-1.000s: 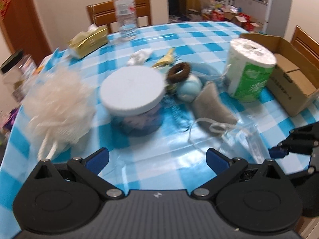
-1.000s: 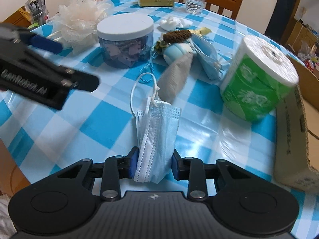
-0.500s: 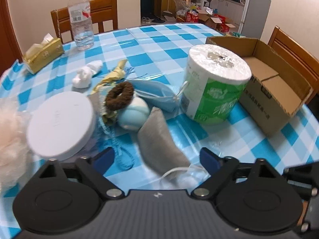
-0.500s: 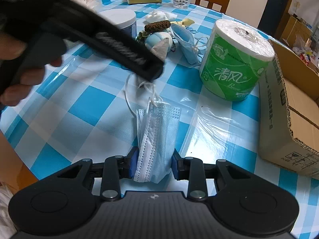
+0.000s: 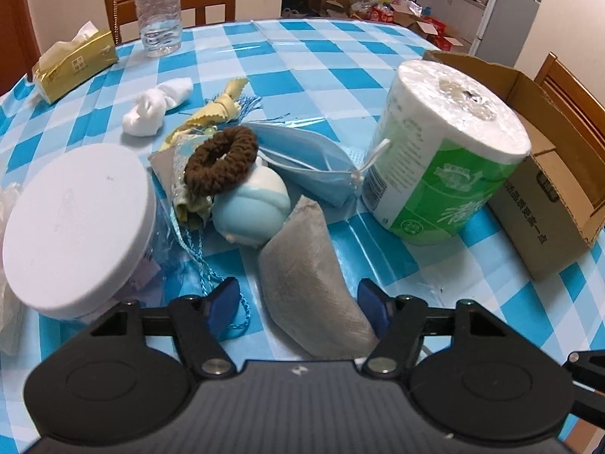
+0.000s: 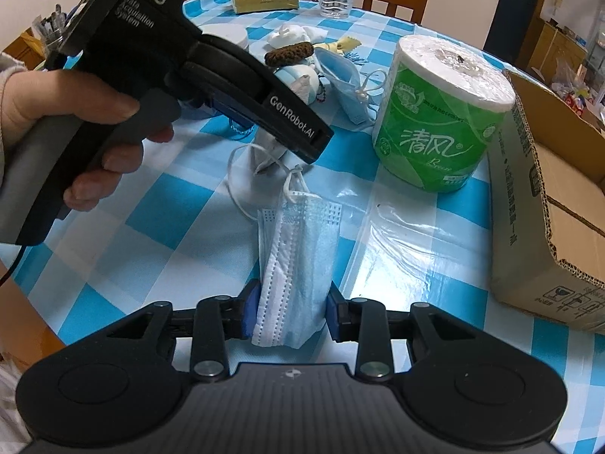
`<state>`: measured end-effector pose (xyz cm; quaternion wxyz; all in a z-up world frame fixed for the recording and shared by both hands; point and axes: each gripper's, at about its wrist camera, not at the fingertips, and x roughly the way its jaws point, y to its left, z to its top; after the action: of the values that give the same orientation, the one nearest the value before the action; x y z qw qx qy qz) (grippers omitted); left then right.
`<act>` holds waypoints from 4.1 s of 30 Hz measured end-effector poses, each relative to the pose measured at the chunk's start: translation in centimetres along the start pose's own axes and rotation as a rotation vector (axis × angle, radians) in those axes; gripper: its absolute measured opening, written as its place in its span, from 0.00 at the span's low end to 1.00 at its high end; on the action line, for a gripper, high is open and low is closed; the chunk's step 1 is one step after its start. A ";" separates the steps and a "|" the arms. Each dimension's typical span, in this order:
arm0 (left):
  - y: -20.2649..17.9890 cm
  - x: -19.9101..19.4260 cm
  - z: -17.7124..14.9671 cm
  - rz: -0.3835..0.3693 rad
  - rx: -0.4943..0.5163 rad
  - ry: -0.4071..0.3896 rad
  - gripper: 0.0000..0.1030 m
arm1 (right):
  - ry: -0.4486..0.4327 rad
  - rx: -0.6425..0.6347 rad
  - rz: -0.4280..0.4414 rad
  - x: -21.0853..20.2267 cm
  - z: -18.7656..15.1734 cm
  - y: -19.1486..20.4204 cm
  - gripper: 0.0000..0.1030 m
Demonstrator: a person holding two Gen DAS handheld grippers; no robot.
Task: Organize soft objects
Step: 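Lift the mask with the right tool while the left tool grasps the grey sachet, then carry mask and sachet to the cardboard box and open both tools, then move the left tool back toward the cream mesh bath puff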
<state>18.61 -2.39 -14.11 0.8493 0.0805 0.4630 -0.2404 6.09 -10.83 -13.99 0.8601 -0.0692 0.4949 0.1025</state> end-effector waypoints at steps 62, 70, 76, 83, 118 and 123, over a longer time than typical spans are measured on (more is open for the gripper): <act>-14.5 -10.0 2.9 -0.261 0.324 0.039 0.26 | -0.126 0.012 -0.162 -13.5 0.8 -17.3 0.34; -18.1 -8.4 6.0 -0.228 0.316 0.004 0.26 | -0.172 0.005 -0.179 -11.3 3.9 -23.6 0.40; -19.8 -6.5 9.3 -0.185 0.307 -0.033 0.26 | -0.195 0.053 -0.171 -9.9 3.6 -25.9 0.91; -21.1 -3.3 13.6 -0.144 0.287 -0.072 0.27 | -0.180 0.100 -0.169 -10.3 1.6 -26.7 0.93; -16.1 -9.5 7.4 0.042 0.213 -0.254 0.99 | -0.177 0.232 -0.229 -11.9 2.3 -22.2 1.00; -13.8 -10.6 5.3 0.068 0.180 -0.231 0.99 | -0.159 0.251 -0.224 -11.7 3.1 -20.4 1.00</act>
<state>11.07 -12.76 -1.27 0.8940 0.1437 0.3357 -0.2598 7.92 -31.18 -1.98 0.9044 -0.0078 0.4234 -0.0515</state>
